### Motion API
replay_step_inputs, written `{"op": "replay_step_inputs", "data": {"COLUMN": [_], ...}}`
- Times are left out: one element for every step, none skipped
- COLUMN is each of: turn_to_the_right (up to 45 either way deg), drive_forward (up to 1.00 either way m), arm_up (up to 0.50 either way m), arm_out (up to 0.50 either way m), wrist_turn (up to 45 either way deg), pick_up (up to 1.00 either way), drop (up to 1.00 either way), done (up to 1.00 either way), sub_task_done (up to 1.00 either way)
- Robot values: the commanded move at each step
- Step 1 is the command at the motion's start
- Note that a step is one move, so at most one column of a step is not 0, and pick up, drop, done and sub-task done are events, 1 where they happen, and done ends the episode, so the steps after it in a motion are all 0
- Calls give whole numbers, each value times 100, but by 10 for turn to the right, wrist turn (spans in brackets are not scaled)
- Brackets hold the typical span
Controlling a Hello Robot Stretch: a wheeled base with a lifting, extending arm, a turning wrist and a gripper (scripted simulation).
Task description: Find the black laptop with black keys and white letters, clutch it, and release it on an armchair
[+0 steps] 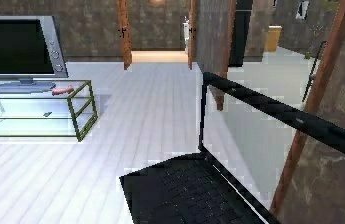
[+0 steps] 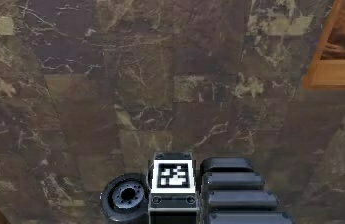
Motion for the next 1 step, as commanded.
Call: {"op": "replay_step_inputs", "data": {"turn_to_the_right": [-60], "drive_forward": [0], "arm_up": [0], "arm_out": [0], "wrist_turn": [0], "pick_up": [0], "drop": [0], "done": [0], "sub_task_done": [0]}}
